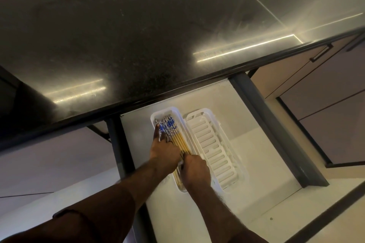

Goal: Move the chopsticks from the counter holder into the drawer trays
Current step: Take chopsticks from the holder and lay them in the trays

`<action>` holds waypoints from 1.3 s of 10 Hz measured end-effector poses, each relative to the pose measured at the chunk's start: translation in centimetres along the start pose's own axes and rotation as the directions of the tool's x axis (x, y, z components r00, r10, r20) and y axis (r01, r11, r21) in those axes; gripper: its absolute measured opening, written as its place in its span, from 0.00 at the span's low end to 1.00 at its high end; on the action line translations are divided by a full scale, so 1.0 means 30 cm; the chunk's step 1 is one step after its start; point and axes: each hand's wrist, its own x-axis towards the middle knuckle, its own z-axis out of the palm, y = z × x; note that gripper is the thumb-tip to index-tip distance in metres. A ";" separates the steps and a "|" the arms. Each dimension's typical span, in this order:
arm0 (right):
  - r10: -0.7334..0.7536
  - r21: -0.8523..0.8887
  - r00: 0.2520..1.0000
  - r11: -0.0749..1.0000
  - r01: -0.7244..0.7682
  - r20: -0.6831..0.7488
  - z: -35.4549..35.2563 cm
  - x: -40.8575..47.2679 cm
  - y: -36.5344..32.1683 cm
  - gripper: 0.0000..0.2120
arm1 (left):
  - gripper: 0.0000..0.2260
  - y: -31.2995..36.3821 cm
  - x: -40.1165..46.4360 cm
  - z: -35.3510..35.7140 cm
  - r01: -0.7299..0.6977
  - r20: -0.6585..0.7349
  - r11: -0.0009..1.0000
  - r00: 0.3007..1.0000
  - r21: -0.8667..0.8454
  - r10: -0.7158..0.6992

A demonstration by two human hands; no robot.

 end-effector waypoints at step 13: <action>-0.297 0.193 0.756 0.853 0.485 -0.584 -0.717 -0.300 -0.507 0.09 | 0.20 -0.475 -0.520 -0.606 -0.123 -0.514 0.710 0.775 -0.693 -0.367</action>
